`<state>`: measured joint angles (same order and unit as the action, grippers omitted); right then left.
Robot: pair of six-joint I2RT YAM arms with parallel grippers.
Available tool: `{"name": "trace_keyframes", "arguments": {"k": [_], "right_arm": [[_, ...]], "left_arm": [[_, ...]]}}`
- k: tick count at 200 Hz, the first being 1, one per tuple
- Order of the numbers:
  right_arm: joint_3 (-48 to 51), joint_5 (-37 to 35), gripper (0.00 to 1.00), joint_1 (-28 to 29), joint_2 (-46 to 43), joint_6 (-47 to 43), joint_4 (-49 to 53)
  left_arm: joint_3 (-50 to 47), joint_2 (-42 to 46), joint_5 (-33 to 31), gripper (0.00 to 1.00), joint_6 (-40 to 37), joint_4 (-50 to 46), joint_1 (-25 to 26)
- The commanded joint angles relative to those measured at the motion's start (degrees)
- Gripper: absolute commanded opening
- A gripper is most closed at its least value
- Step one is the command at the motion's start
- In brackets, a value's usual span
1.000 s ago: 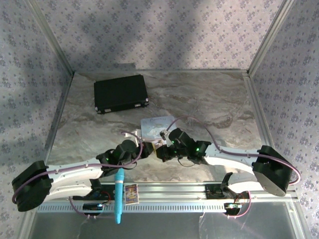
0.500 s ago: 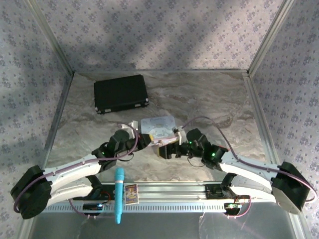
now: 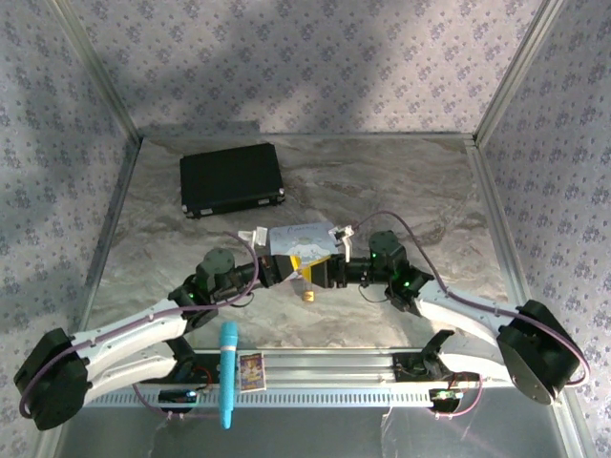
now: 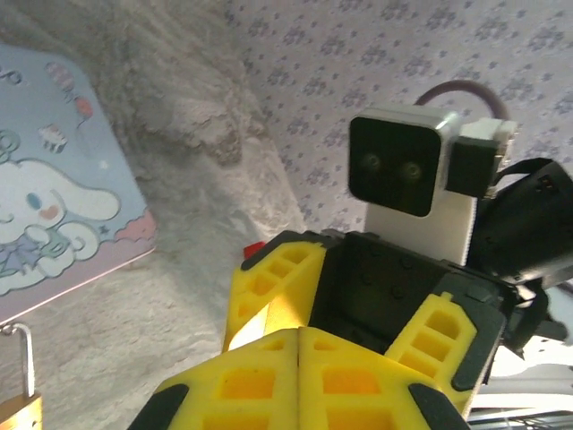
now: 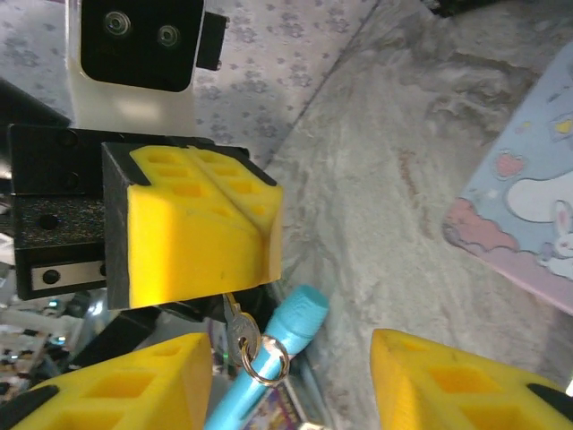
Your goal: Unlock the padlock with the key
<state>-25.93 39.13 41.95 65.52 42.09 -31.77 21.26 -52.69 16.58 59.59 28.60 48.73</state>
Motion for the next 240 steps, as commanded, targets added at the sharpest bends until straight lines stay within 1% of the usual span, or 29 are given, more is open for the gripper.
{"name": "trace_keyframes", "arguments": {"k": [1, 19, 34, 46, 75, 93, 107, 130, 153, 170, 187, 213, 229, 240], "right_arm": [[-0.21, 3.1, 0.46, -0.06, -0.05, 1.86, -6.11], [-0.28, 2.94, 0.42, 0.48, 0.37, 1.76, -5.95], [-0.18, 3.02, 0.4, 1.05, 1.22, 2.51, -7.4], [-0.02, 2.88, 0.35, 1.21, 1.53, 3.27, -8.82], [-0.32, 2.68, 0.29, 1.29, 1.54, 3.38, -9.23], [-0.42, 2.88, 0.18, 1.33, 1.96, 3.45, -9.27], [-0.02, 2.83, 0.15, 1.29, 2.24, 3.55, -9.36], [0.75, 2.46, 0.14, 1.29, 2.37, 3.88, -9.87], [0.65, 2.64, 0.21, 1.63, 2.42, 4.12, -9.85], [0.44, 2.72, 0.21, 1.91, 2.59, 4.03, -9.89], [0.66, 2.47, 0.18, 1.99, 2.69, 3.89, -9.89], [1.75, 2.22, 0.09, 1.65, 2.4, 4.36, -11.03], [2.35, 1.99, 0.07, 1.48, 2.1, 4.75, -11.36], [2.62, 1.92, 0.02, 1.4, 1.98, 4.85, -11.47]], "left_arm": [[-0.16, 1.77, 0.22, 0.0, 0.17, 2.51, -0.34], [-0.93, 1.82, -0.03, 0.0, 1.05, 4.6, -0.16], [-0.56, 1.78, 0.2, 0.0, 0.54, 4.45, 0.02], [-0.21, 1.84, 0.05, 0.0, 0.1, 3.69, 0.26], [0.1, 1.81, -0.72, 0.0, -0.87, 2.77, 1.15], [0.09, 1.63, -1.78, 0.0, -0.72, 3.01, 1.51], [0.25, 1.14, -1.51, 0.0, -0.53, 4.19, 1.54], [0.28, 0.88, -1.86, 0.0, -0.62, 4.45, 1.73], [0.45, 0.49, -2.27, 0.0, -0.84, 4.52, 2.06], [0.54, 0.51, -2.5, 0.0, -1.06, 4.45, 2.26], [0.62, 0.74, -2.75, 0.0, -1.23, 4.41, 2.3], [0.65, 0.71, -3.04, 0.0, -1.24, 4.27, 2.35], [0.37, 0.83, -3.3, 0.0, -1.23, 4.28, 2.33], [0.39, 0.74, -3.35, 0.0, -1.32, 4.02, 2.25]]}}
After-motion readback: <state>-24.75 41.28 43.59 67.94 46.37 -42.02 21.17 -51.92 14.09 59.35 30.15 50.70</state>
